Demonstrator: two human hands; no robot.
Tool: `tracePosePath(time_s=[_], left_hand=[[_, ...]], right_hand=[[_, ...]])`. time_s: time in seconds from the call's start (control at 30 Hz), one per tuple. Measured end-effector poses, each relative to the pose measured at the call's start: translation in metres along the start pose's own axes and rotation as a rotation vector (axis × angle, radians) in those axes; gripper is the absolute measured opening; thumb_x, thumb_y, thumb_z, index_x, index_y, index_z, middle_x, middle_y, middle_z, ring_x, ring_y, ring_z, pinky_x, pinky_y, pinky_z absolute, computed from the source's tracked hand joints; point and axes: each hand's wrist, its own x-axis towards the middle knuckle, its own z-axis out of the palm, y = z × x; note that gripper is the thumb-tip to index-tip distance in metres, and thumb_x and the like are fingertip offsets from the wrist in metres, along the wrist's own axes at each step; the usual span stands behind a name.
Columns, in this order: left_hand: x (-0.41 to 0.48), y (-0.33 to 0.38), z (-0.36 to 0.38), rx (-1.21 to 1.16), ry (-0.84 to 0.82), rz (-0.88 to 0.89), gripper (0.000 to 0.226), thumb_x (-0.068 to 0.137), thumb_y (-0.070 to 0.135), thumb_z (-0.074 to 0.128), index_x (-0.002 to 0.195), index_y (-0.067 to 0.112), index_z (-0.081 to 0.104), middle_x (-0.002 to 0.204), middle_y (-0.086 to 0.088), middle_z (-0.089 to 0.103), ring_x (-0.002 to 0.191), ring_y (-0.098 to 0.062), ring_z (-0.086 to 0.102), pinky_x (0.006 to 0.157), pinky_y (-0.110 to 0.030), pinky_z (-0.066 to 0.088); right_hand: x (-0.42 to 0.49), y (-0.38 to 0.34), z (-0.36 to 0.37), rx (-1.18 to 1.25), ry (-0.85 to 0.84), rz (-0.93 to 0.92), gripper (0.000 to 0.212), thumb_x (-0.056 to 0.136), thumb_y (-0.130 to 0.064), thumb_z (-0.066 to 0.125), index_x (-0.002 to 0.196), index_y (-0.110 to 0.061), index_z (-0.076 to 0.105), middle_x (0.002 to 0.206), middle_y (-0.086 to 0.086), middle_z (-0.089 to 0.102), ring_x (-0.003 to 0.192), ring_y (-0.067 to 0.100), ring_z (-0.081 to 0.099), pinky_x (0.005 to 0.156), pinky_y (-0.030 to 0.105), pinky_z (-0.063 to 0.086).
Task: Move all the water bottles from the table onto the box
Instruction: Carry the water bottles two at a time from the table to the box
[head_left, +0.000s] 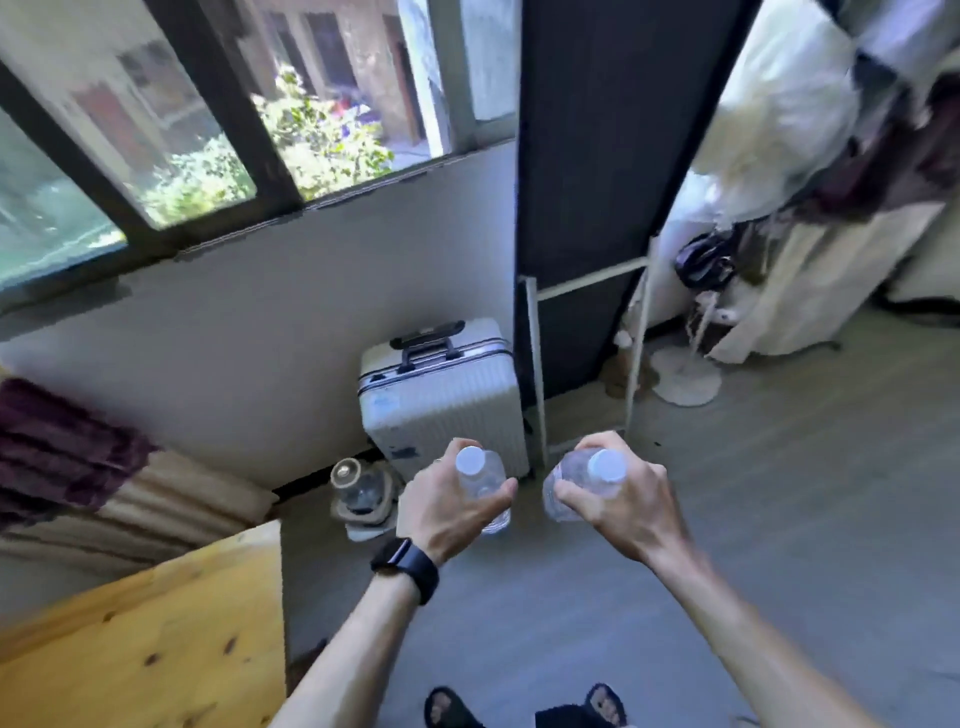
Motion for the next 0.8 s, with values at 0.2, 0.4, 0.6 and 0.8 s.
tracePosePath(time_s=[0.2,0.4,0.6,0.8], left_hand=[[0.061,0.129,0.073,0.02,-0.188,0.285,0.054,0.063,0.076,0.054,0.097,0.034,0.049,0.08,0.01,0.067,0.079,-0.023,0.065,0.072,-0.036,0.054],[0.116,0.274,0.153,0.099,-0.373,0.548,0.043,0.066,0.066,0.057,0.086,0.031,0.044,0.073,0.007,0.064,0.075,-0.025,0.062,0.069,-0.035,0.054],[0.168,0.416,0.211,0.116,-0.44,0.821,0.049,0.066,0.07,0.054,0.093,0.03,0.045,0.079,0.005,0.067,0.077,-0.028,0.064,0.072,-0.036,0.055],[0.186,0.557,0.255,0.104,-0.504,0.989,0.044,0.072,0.069,0.059,0.096,0.034,0.047,0.078,0.008,0.063,0.077,-0.024,0.062,0.073,-0.033,0.054]], right_hand=[[0.018,0.076,-0.109,-0.01,0.269,0.198,0.038,0.065,-0.051,0.077,0.092,-0.038,0.054,0.072,-0.012,0.066,0.075,0.024,0.063,0.067,0.03,0.049],[0.031,0.144,-0.218,-0.035,0.526,0.437,0.033,0.065,-0.053,0.075,0.086,-0.041,0.052,0.073,-0.012,0.068,0.081,0.024,0.066,0.067,0.027,0.044],[0.05,0.184,-0.318,-0.103,0.793,0.599,0.041,0.064,-0.056,0.075,0.092,-0.031,0.059,0.075,-0.005,0.07,0.086,0.028,0.068,0.066,0.03,0.044],[0.063,0.213,-0.415,-0.106,1.039,0.752,0.039,0.071,-0.047,0.078,0.1,-0.026,0.062,0.075,-0.001,0.068,0.085,0.031,0.061,0.073,0.032,0.044]])
